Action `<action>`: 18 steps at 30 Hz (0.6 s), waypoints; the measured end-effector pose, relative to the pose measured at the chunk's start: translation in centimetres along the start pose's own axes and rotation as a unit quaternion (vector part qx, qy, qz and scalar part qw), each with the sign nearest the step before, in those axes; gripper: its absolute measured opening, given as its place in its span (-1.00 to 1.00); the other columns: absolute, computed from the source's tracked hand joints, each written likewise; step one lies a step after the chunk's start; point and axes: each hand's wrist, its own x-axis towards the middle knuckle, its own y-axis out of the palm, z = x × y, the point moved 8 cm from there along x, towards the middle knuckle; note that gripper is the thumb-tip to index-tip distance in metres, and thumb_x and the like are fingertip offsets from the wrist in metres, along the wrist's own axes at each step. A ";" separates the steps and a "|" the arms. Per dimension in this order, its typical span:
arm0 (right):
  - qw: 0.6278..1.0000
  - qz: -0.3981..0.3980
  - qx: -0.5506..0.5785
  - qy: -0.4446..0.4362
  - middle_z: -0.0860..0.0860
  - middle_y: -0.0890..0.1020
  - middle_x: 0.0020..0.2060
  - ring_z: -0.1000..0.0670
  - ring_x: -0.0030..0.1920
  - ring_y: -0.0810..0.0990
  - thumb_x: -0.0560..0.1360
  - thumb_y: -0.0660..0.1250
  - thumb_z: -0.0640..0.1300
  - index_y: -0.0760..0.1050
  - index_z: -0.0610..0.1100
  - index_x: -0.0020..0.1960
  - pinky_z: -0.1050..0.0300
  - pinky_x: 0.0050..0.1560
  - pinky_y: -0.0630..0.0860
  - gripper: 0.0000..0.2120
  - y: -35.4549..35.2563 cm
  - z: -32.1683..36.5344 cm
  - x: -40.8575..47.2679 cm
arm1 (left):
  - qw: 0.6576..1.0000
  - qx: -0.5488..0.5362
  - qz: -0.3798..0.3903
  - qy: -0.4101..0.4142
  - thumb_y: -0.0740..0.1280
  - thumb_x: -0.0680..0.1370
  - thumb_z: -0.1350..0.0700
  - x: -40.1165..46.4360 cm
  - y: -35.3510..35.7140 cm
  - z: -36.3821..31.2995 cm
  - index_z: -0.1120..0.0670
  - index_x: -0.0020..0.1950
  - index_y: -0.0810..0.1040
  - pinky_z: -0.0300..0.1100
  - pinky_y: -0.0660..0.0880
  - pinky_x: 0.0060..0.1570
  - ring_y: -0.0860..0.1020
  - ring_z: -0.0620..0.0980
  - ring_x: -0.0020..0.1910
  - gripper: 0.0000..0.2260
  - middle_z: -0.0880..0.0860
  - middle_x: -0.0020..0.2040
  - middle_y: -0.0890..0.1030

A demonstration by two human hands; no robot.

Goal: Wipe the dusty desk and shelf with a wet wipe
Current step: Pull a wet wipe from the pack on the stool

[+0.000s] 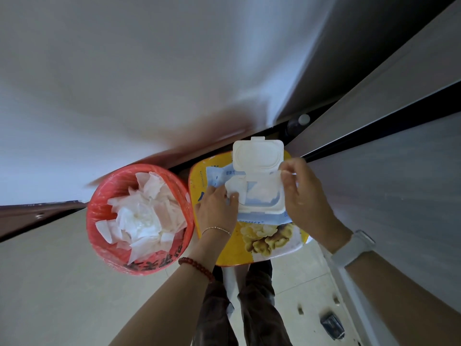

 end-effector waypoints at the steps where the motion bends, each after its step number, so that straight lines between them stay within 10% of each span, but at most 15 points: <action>1: 1.000 -0.020 0.020 0.008 0.11 0.43 -0.27 0.24 -0.25 0.40 0.52 0.05 -0.03 0.34 -0.14 -0.09 0.50 -0.20 0.30 -0.80 -1.4 1.1 0.4 | 1.000 -0.001 0.013 -0.009 0.20 0.53 0.04 -0.1 -0.2 0.0 0.12 -0.29 0.38 -0.04 0.34 0.01 0.45 0.09 -0.16 -0.76 0.05 -0.16 0.39; 4: 0.997 -0.029 0.072 -0.001 0.15 0.42 -0.28 0.31 -0.28 0.41 0.50 0.07 -0.06 0.31 -0.03 -0.15 0.47 -0.24 0.33 -0.91 -4.9 5.2 1.3 | 0.997 -0.036 0.059 -0.023 0.24 0.52 -0.01 -1.1 -1.1 -0.6 0.05 -0.28 0.47 0.06 0.44 0.06 0.52 0.15 0.00 -0.79 0.10 -0.04 0.51; 8: 0.997 0.004 0.073 -0.024 0.11 0.38 -0.33 0.24 -0.31 0.40 0.50 0.05 -0.10 0.29 0.01 -0.17 0.43 -0.29 0.32 -0.91 -7.7 11.2 1.3 | 0.987 -0.144 0.066 -0.019 0.35 0.48 -0.01 -4.3 -5.7 -3.5 0.12 0.30 0.41 0.04 0.39 0.22 0.43 0.12 0.23 -0.56 0.15 0.30 0.39; 15: 0.995 0.075 -0.011 -0.071 0.10 0.45 -0.29 0.06 -0.28 0.43 0.59 0.10 -0.15 0.31 -0.08 -0.07 0.06 -0.19 0.39 -0.93 -11.7 24.2 -1.1 | 0.961 -0.237 0.022 0.139 0.41 0.44 0.19 -12.8 -20.7 -11.2 0.07 0.45 0.12 0.06 0.29 0.33 0.25 0.06 0.39 -0.33 0.08 0.42 0.22; 18: 0.992 0.081 0.014 -0.099 0.16 0.44 -0.31 0.23 -0.29 0.44 0.57 0.10 -0.09 0.31 -0.06 -0.10 0.31 -0.27 0.34 -0.92 -12.3 30.0 -3.1 | 0.945 -0.258 0.036 0.198 0.46 0.39 0.14 -17.7 -25.3 -12.5 -0.02 0.44 0.08 -0.07 0.30 0.33 0.22 -0.06 0.40 -0.24 -0.04 0.39 0.23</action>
